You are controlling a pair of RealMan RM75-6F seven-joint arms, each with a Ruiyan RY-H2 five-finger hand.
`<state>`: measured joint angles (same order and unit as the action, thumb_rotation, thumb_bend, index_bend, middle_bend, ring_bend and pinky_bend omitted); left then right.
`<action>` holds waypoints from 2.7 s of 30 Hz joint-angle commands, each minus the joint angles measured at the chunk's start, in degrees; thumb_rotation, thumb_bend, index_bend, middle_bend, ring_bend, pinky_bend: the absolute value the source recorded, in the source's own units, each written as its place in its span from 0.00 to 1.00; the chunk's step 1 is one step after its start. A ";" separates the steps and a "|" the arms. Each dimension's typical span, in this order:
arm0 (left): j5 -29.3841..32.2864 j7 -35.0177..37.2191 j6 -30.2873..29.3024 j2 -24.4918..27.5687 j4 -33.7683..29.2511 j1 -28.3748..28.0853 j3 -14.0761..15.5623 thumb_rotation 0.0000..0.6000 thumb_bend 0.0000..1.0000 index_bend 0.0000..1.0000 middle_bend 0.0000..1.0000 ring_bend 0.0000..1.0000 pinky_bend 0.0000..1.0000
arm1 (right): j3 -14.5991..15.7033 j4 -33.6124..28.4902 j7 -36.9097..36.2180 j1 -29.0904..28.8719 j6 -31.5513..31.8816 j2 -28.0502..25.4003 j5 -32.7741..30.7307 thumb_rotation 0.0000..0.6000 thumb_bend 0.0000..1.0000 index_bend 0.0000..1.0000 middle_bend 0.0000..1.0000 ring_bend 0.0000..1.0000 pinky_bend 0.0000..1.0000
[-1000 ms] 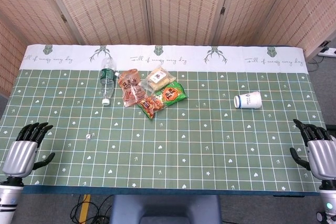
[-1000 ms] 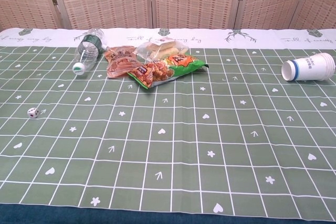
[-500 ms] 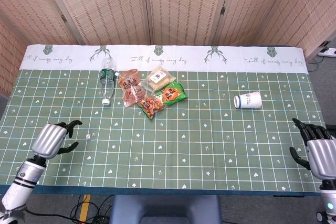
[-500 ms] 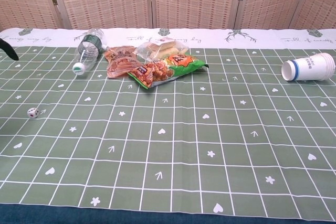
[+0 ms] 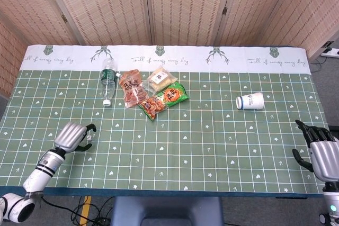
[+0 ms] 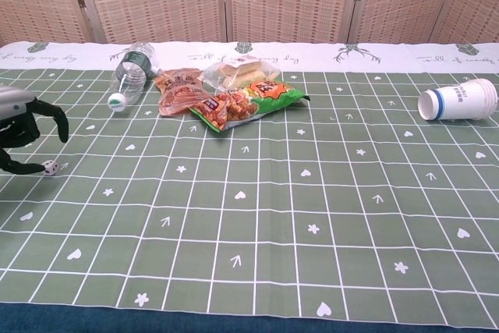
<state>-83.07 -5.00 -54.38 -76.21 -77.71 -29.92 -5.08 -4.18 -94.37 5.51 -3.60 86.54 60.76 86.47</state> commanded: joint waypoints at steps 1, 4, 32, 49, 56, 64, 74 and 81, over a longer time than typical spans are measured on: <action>2.10 -1.36 1.63 -1.92 1.82 -1.05 -0.17 1.00 0.26 0.47 0.95 0.87 0.99 | 0.02 0.13 -0.15 -0.06 0.00 0.10 0.15 1.00 0.25 0.12 0.28 0.26 0.25; 4.09 -2.37 2.60 -3.33 3.10 -1.61 -0.52 1.00 0.26 0.48 0.95 0.87 1.00 | -0.01 0.33 -0.40 0.01 0.15 0.10 0.16 1.00 0.25 0.12 0.28 0.26 0.25; 13.39 -5.48 6.73 -4.88 6.02 -3.47 -0.49 1.00 0.38 0.55 0.96 0.87 1.00 | -0.22 1.27 -1.67 0.99 1.28 0.29 -0.58 1.00 0.25 0.12 0.28 0.27 0.25; 4.66 2.19 0.36 -1.08 -2.67 -3.90 -0.67 1.00 0.44 0.61 0.96 0.87 1.00 | -0.45 1.80 -2.05 0.95 1.21 0.61 -0.71 1.00 0.25 0.12 0.28 0.27 0.25; 0.90 2.56 0.90 -1.41 -5.89 -7.00 -0.96 1.00 0.44 0.62 0.96 0.87 1.00 | -0.35 1.91 -2.34 1.12 1.02 0.44 -1.03 1.00 0.25 0.12 0.28 0.27 0.25; -2.48 12.21 -13.60 -8.72 -1.91 -6.61 -7.15 1.00 0.46 0.54 0.96 0.87 1.00 | -0.30 2.05 -2.77 1.82 1.67 0.36 -1.44 1.00 0.25 0.12 0.28 0.28 0.25; 2.65 18.21 -14.41 -8.61 -5.18 -5.36 -9.34 1.00 0.16 0.00 0.91 0.85 0.99 | -0.34 2.16 -2.75 1.82 1.16 0.44 -1.88 1.00 0.25 0.12 0.29 0.28 0.25; 2.71 16.40 -12.40 -6.70 -5.03 -5.00 -7.17 1.00 0.16 0.00 0.89 0.83 0.98 | -0.43 1.75 -2.23 1.56 0.86 0.35 -1.79 1.00 0.25 0.12 0.29 0.28 0.25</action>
<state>-80.37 11.65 -66.97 -83.15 -82.78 -35.01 -12.49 -4.60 -92.63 3.29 -2.04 87.40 61.11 84.68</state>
